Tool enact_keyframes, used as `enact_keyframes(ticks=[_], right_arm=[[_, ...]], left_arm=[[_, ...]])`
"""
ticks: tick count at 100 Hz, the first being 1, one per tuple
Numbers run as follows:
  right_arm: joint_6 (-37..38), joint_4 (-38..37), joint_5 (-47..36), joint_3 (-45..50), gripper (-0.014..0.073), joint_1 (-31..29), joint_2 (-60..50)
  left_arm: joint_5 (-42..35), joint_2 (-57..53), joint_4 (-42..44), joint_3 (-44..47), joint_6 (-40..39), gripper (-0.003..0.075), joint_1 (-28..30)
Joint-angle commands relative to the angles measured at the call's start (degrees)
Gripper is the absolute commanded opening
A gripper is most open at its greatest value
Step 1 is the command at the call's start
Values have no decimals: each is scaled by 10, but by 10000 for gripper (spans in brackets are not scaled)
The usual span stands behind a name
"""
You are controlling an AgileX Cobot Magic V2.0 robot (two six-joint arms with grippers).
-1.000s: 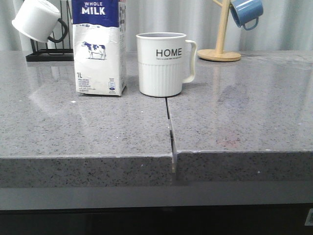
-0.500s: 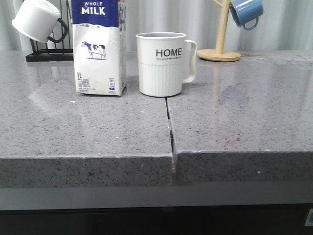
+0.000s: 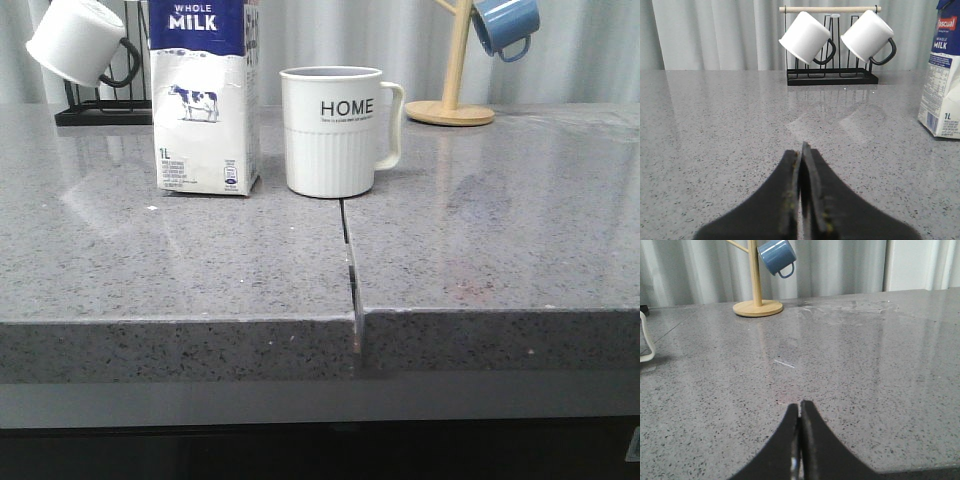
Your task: Place milk next to cup
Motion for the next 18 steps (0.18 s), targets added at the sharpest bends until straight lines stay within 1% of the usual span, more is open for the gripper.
enact_keyframes(ticks=[1, 18], right_arm=[[-3, -7, -43, -11, -70, -4, -13], [-3, -7, -43, -11, -70, -4, -13]], left_arm=[[-50, -19, -3, 24, -5, -21, 1], [-50, -19, -3, 24, -5, -21, 1]])
